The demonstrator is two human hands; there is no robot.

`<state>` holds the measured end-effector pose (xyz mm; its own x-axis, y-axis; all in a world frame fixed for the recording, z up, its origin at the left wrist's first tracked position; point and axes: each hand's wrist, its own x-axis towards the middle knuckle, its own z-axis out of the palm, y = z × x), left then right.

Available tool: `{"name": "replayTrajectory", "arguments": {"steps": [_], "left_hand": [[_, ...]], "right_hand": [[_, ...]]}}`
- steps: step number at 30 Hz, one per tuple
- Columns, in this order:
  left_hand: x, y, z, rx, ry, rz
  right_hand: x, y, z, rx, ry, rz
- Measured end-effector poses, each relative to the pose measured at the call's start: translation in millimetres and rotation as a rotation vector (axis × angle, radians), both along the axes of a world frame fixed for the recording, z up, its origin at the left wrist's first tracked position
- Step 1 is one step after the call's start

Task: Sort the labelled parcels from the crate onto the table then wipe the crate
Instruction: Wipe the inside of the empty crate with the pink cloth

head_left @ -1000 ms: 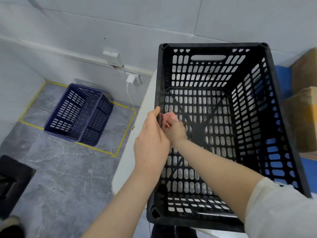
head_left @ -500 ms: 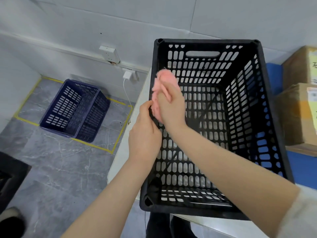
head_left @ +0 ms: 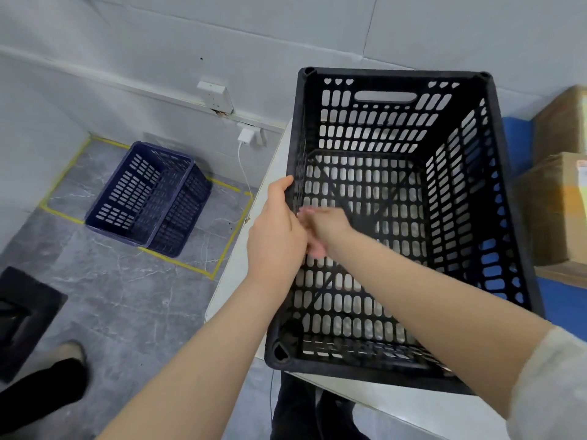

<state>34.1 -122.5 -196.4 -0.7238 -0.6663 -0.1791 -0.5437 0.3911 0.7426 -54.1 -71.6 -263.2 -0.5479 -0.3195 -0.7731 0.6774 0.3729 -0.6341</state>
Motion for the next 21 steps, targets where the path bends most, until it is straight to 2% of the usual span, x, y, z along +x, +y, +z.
{"name": "replayTrajectory", "arguments": {"steps": [2, 7, 10, 11, 14, 15, 18, 19, 21], "left_hand": [[0.3, -0.3, 1.1, 0.016, 0.009, 0.004], [2.4, -1.3, 2.9, 0.044, 0.032, 0.01], [3.3, -1.3, 1.5, 0.126, 0.069, 0.038], [3.5, -1.9, 0.0, 0.142, 0.09, 0.051], [2.1, -2.9, -4.6, 0.141, 0.11, 0.062], [1.9, -2.6, -5.1, 0.129, 0.108, 0.056], [2.4, -1.6, -5.6, 0.092, 0.11, 0.044], [2.3, -2.0, -6.5, 0.086, 0.106, 0.042], [2.0, -2.5, -7.2, 0.08, 0.097, 0.042]], "right_hand": [[-7.8, 1.5, 35.9, -0.127, -0.026, -0.101], [-14.9, -0.6, 84.7, -0.345, 0.376, -0.136], [4.1, -8.1, 75.9, -0.23, 0.559, -0.096], [11.5, -10.8, 60.5, -0.19, 0.57, -0.097], [31.3, -4.6, 8.8, -0.149, 0.409, -0.088], [35.0, 3.1, -14.8, -0.063, 0.398, 0.035], [47.8, 28.9, -59.4, 0.229, 0.328, 0.683], [51.6, 32.3, -65.0, 0.292, 0.312, 0.808], [50.1, 31.7, -60.4, 0.304, 0.264, 0.82]]}}
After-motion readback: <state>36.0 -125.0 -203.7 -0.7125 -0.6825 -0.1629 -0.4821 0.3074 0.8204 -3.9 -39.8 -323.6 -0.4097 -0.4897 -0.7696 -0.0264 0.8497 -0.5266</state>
